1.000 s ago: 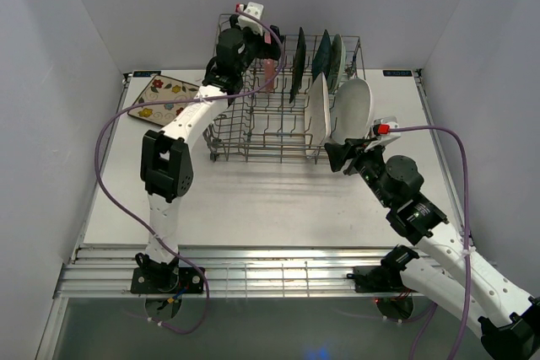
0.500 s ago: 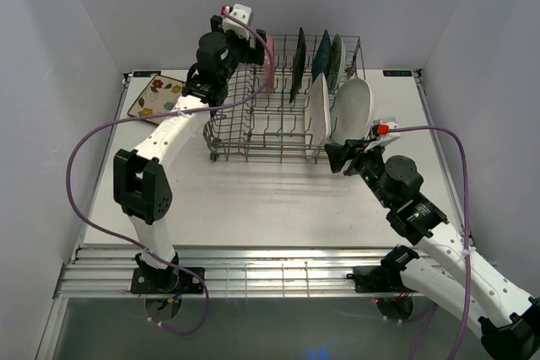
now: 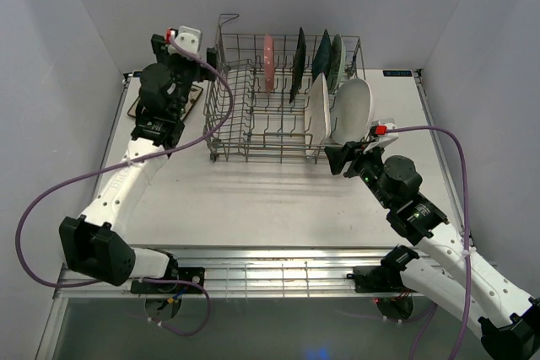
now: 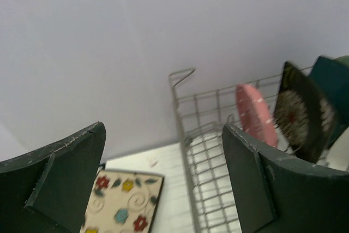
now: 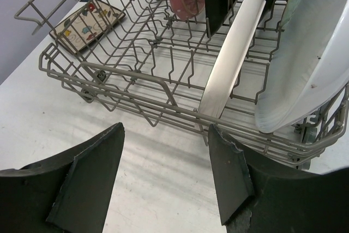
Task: Load the plates into the dish rack
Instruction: Insert the plate into the dish rack, then pick up the plate at the center of the board.
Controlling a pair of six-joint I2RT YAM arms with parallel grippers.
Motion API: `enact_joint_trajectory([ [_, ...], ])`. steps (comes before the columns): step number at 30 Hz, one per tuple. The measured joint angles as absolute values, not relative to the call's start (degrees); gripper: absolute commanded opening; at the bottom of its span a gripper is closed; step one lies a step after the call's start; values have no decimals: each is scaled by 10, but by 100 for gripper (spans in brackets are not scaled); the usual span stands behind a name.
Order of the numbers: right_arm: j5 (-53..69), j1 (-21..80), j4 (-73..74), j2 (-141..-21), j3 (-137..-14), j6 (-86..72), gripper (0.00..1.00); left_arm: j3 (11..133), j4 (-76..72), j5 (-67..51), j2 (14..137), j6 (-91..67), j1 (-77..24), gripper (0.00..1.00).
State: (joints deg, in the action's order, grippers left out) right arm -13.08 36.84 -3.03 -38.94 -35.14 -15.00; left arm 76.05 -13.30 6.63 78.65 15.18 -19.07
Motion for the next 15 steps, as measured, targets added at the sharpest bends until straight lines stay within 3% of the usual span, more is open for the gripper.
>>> enact_joint_trajectory([
  [15,-100,368,-31,-405,-351,-152,69,549,-133,19,605,78,-17,98],
])
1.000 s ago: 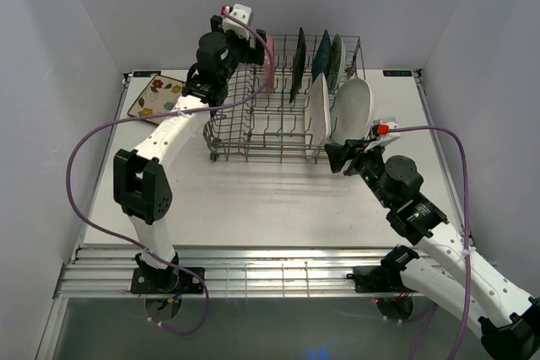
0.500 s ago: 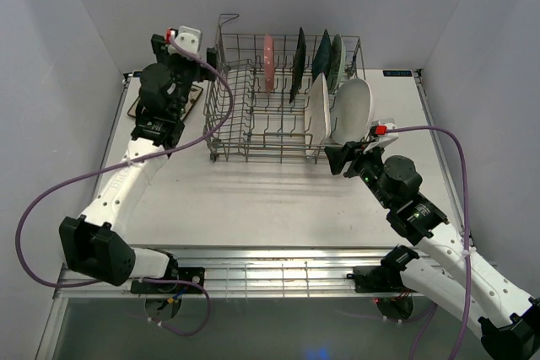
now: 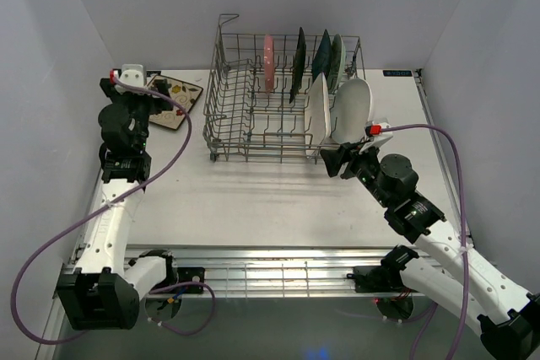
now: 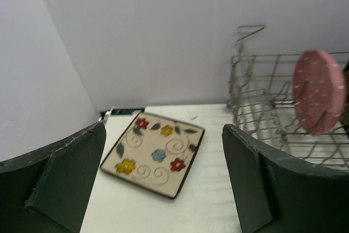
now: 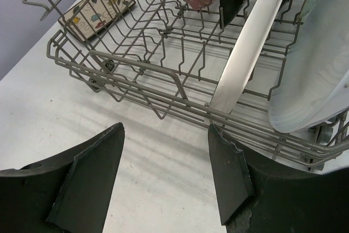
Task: Load the plates into the dish rack
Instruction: Pick up the plate at the center of the board.
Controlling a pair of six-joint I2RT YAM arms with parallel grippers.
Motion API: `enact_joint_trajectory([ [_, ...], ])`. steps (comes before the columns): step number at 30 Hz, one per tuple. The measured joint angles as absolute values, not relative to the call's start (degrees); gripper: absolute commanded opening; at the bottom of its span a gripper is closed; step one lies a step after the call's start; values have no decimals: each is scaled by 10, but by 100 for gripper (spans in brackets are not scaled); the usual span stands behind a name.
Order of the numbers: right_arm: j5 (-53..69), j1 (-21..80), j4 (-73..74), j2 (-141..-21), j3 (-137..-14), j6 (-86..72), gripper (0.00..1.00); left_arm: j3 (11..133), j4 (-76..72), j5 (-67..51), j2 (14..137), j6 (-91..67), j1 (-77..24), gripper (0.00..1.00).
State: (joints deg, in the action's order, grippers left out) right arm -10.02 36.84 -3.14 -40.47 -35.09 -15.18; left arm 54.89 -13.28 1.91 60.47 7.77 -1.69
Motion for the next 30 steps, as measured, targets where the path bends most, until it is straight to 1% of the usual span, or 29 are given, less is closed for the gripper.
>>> enact_joint_trajectory([
  [5,-91,368,-32,-403,-350,-157,69,497,-132,-21,597,16,83,98],
  [9,-86,368,-33,-399,-347,-161,69,468,-130,-67,603,-47,140,98],
  [12,-84,368,-35,-396,-346,-161,69,462,-135,-109,622,-99,183,96],
  [20,-83,368,-42,-386,-331,-161,69,435,-173,-214,720,-246,285,90],
  [30,-77,368,-44,-392,-331,-162,69,371,-303,-328,842,-414,361,90],
])
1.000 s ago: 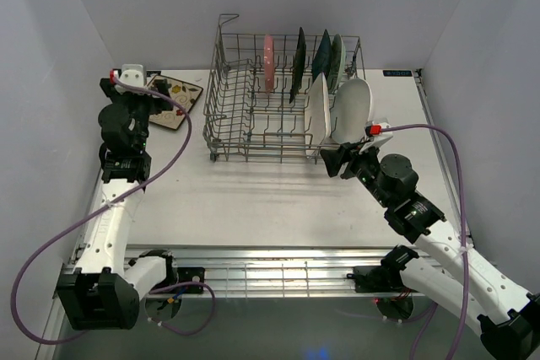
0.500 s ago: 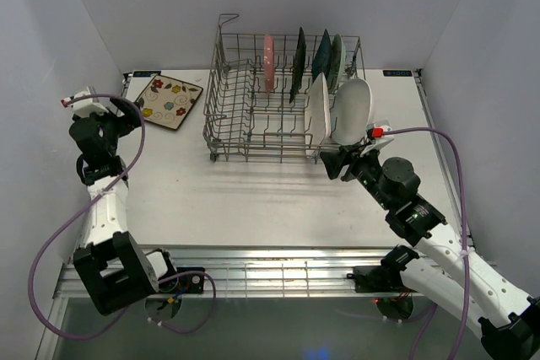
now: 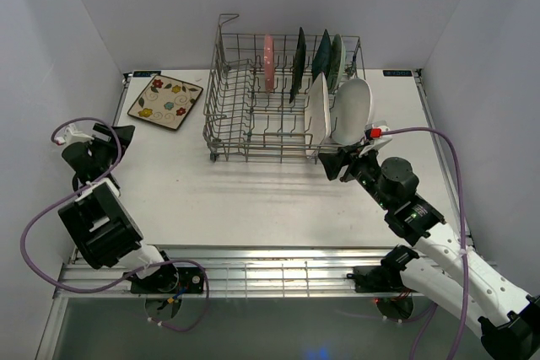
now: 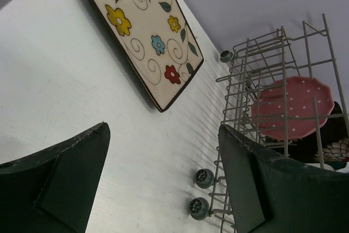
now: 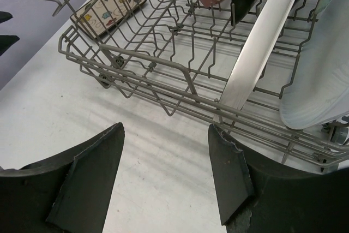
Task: Load the plates into the dish rack
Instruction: Pick up the plate at the center of the board.
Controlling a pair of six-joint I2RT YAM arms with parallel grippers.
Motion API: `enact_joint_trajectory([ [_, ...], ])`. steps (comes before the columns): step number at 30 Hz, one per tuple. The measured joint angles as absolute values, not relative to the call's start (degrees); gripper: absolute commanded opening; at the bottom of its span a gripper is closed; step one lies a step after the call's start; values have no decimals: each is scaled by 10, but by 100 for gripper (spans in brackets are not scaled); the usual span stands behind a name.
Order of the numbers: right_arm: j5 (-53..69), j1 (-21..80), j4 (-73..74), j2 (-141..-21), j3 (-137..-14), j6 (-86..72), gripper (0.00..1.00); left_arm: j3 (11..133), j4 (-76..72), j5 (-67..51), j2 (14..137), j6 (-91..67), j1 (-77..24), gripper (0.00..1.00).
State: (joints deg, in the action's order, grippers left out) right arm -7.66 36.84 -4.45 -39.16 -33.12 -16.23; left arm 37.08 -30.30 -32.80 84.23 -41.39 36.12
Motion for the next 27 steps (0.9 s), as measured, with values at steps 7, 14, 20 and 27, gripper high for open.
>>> enact_joint_trajectory([
  [7,-75,368,-45,-392,-331,-163,69,361,-384,-356,894,-494,368,87],
  [14,-75,368,-45,-392,-331,-163,69,361,-440,-368,962,-571,368,83],
  [20,-74,368,-45,-392,-331,-163,69,358,-469,-350,983,-610,365,82],
  [27,-74,368,-48,-398,-331,-163,69,364,-488,-318,1016,-640,347,83],
])
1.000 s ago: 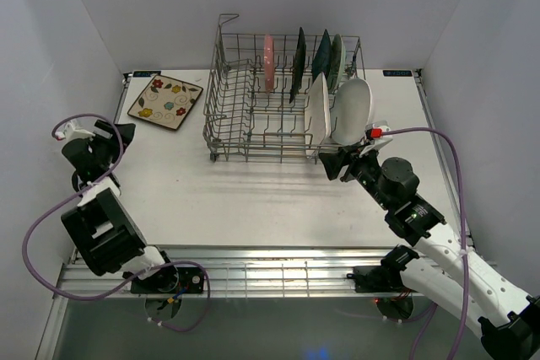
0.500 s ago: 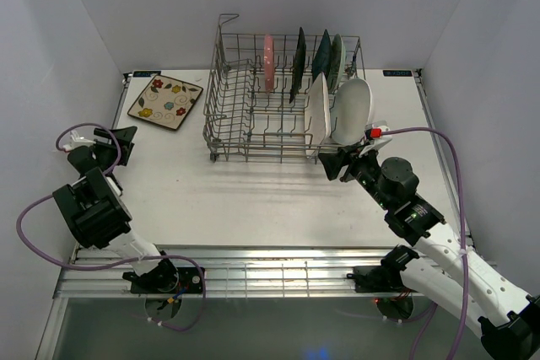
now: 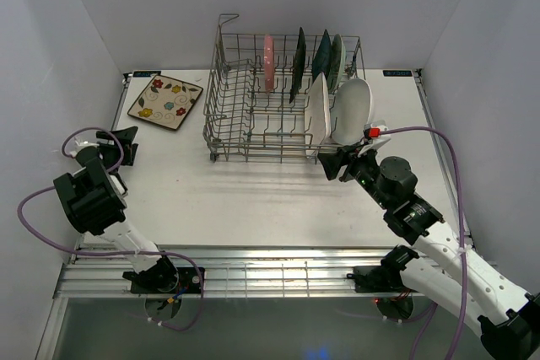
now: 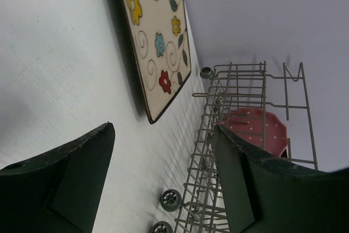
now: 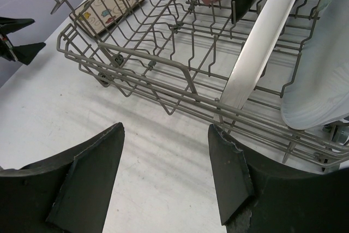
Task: Load the plates into the dish rack
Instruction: Pick up the plate at the center of the board.
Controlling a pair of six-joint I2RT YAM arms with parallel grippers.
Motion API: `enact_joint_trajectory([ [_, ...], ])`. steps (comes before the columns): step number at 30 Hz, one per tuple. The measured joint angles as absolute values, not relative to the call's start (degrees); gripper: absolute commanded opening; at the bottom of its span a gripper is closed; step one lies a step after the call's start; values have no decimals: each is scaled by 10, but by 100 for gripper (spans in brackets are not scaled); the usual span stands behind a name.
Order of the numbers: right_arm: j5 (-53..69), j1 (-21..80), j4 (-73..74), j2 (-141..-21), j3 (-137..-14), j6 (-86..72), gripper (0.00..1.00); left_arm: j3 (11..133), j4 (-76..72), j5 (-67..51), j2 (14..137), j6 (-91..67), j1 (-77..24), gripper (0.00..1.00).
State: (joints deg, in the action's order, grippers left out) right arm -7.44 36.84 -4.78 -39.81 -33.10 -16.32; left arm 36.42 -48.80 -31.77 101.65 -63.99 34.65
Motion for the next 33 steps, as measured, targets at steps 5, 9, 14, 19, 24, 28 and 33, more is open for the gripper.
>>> enact_joint_trajectory([
  [5,-75,368,-48,-399,-331,-163,69,387,-488,-306,1074,-655,330,86],
  [9,-76,368,-48,-399,-331,-163,69,403,-481,-301,1094,-664,313,87],
  [14,-83,368,-48,-400,-331,-163,69,438,-480,-290,1116,-669,290,87],
  [19,-86,368,-48,-408,-331,-163,69,486,-471,-275,1160,-675,267,85],
  [24,-87,368,-49,-411,-331,-163,69,517,-460,-255,1195,-678,252,84],
  [28,-86,368,-50,-419,-331,-163,69,547,-455,-244,1213,-679,249,83],
  [33,-84,368,-51,-427,-331,-162,69,569,-453,-232,1229,-679,244,83],
])
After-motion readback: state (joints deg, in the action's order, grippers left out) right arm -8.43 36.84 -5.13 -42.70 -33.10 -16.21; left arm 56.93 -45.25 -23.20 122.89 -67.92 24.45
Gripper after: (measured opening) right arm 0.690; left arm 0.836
